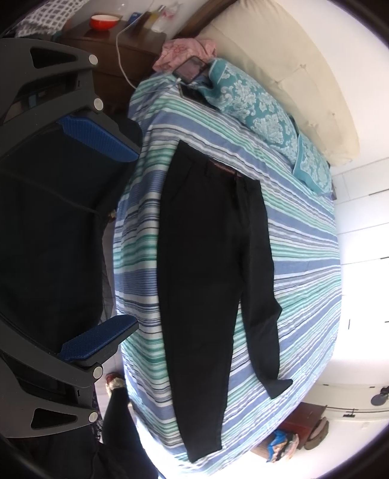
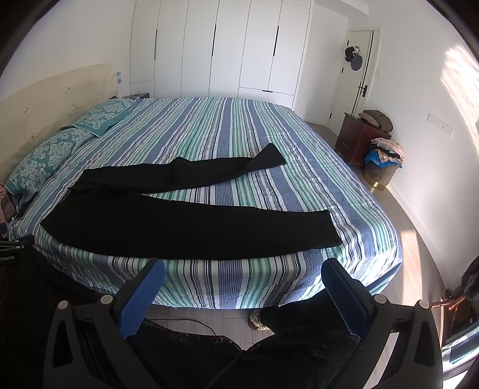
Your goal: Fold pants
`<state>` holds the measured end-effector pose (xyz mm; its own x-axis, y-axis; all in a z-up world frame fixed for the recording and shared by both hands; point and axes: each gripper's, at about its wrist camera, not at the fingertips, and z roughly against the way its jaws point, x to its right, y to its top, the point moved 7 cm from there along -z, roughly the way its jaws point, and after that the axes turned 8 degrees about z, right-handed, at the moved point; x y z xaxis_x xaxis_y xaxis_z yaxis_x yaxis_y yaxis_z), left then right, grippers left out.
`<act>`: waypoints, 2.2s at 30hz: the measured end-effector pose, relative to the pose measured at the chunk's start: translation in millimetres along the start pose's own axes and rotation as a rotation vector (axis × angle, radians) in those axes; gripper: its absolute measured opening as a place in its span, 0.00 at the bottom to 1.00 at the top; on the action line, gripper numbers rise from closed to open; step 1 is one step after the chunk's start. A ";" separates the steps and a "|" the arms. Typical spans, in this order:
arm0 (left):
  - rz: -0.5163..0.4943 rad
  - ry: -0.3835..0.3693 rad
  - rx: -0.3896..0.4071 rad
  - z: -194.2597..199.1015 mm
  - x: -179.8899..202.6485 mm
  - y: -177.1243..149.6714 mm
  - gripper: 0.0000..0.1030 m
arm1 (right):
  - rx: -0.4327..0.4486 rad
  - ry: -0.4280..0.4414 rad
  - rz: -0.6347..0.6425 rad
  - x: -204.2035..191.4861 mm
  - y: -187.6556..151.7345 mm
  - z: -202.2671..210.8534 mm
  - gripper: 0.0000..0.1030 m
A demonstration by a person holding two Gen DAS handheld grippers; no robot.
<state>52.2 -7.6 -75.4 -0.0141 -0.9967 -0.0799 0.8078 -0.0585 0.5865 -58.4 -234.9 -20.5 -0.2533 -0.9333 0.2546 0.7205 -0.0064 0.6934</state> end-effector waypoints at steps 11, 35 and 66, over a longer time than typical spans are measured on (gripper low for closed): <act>0.015 0.019 0.008 -0.1 -2.3 2.3 0.99 | 0.008 -0.008 -0.004 -0.8 1.9 -0.4 1.00; -0.039 -0.039 -0.054 -7.1 10.7 -0.4 0.99 | -0.020 -0.110 -0.002 33.9 31.7 -13.0 1.00; 0.015 -0.020 0.024 -11.0 4.7 33.9 0.99 | -0.172 -0.138 -0.035 37.8 15.1 -46.8 1.00</act>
<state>85.9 -13.6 -64.7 -0.0144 -0.9984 -0.0549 0.7937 -0.0448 0.6066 -26.9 -287.1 -32.0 -0.3579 -0.8733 0.3306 0.8062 -0.1104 0.5812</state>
